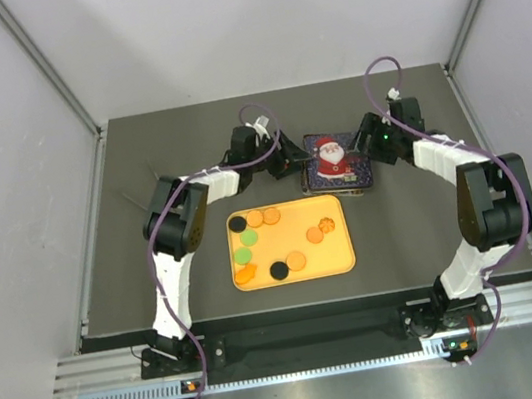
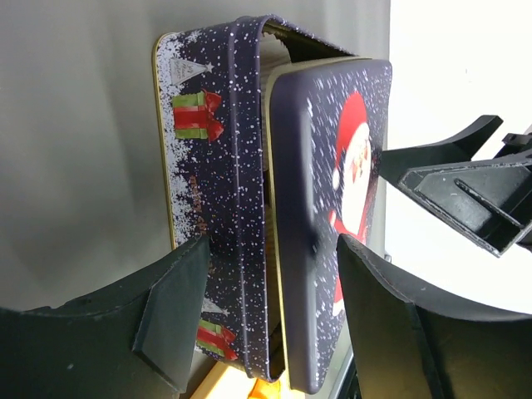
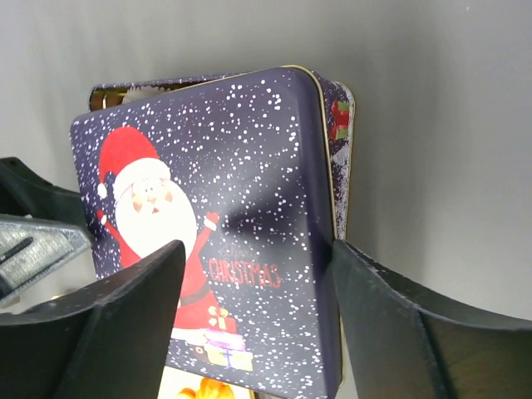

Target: Pack the cookies

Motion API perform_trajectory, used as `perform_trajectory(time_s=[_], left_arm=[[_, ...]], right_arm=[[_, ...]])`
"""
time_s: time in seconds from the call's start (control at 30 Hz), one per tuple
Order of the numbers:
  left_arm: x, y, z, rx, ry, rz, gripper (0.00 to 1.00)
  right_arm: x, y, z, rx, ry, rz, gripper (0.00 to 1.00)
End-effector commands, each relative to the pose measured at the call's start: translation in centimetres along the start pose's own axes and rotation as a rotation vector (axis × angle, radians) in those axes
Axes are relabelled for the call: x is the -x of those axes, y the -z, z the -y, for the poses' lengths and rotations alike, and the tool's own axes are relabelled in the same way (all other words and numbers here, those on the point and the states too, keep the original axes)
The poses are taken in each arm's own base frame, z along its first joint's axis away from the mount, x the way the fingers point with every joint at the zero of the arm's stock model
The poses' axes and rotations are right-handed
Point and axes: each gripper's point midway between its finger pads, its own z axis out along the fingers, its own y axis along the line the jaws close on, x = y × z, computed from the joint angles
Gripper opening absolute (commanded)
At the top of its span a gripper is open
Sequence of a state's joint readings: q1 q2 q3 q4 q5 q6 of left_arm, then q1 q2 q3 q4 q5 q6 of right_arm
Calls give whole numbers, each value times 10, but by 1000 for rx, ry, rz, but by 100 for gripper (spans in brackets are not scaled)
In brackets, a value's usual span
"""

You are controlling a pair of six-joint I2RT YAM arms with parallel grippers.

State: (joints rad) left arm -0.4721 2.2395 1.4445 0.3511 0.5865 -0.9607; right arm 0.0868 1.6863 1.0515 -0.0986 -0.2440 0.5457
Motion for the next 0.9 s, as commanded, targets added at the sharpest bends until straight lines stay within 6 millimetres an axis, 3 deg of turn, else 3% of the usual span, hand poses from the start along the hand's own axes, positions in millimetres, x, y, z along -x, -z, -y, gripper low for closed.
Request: perform_trajectory(time_s=[0.0, 0.4, 0.87], left_arm=[[0, 2, 26, -71, -44, 15, 68], [-14, 2, 36, -92, -30, 5, 68], [-24, 1, 42, -103, -24, 0, 68]], right_arm=[[21, -1, -16, 21, 15, 45, 69], [21, -15, -19, 20, 14, 24, 65], [13, -27, -26, -14, 57, -11, 70]])
